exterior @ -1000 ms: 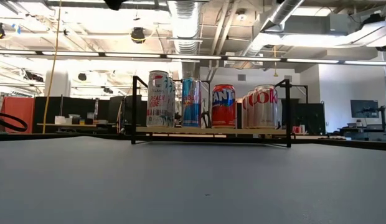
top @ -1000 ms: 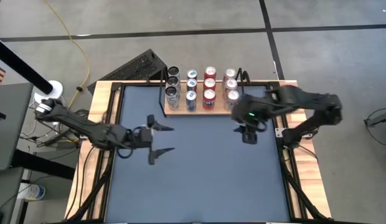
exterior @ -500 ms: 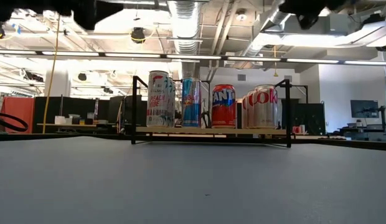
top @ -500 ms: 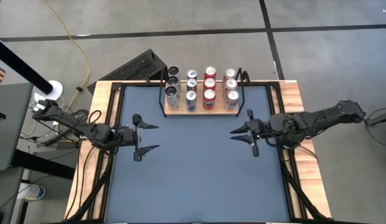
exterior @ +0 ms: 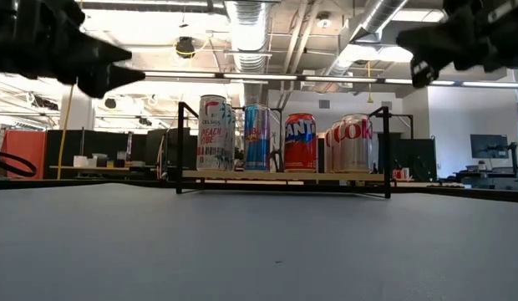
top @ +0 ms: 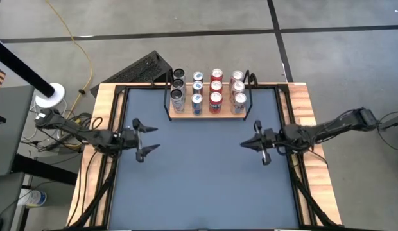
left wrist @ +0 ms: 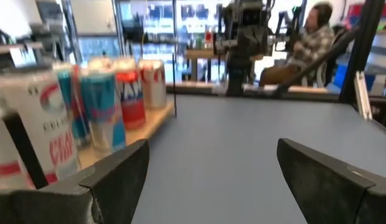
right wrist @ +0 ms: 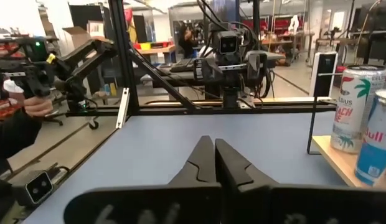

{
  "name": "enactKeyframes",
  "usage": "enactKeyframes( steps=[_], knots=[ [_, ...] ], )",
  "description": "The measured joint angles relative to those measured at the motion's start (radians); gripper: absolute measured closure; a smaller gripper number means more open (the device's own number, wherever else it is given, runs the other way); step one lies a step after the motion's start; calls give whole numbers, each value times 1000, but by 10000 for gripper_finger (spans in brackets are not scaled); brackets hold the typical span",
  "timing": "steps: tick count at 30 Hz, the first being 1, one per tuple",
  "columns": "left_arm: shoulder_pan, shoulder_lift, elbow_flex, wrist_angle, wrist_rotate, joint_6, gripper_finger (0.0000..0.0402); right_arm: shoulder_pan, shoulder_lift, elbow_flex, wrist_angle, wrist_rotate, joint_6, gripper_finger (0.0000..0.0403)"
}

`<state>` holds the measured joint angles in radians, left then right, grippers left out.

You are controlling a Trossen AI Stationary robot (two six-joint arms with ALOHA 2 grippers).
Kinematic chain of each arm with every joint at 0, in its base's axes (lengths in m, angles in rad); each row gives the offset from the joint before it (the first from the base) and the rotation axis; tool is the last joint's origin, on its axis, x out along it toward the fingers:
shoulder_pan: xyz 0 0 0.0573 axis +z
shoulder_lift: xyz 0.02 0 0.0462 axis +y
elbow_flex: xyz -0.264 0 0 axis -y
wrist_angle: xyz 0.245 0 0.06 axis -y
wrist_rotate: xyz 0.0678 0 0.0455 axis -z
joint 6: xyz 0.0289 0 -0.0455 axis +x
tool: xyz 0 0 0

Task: Place canned beverage on shelf
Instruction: Return to Home Position

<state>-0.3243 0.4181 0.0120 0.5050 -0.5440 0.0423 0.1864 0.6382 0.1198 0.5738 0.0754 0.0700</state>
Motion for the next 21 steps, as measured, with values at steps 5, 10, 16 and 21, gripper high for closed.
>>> enactKeyframes(
  steps=[5, 10, 16, 21],
  knots=[
    [0, 0, 0, -93, 8, -76, 60, 1, 2, -111, 112, -37, 8, 402],
    [0, 1, 0, -175, -20, -116, 60, 11, 4, -111, 85, -54, 34, 402],
    [0, 1, 0, -239, -11, -124, 60, -7, 4, -112, 62, -45, 35, 402],
    [1, 0, 0, -244, -19, -109, 60, -13, 4, -112, -10, -46, 35, 402]
  ],
)
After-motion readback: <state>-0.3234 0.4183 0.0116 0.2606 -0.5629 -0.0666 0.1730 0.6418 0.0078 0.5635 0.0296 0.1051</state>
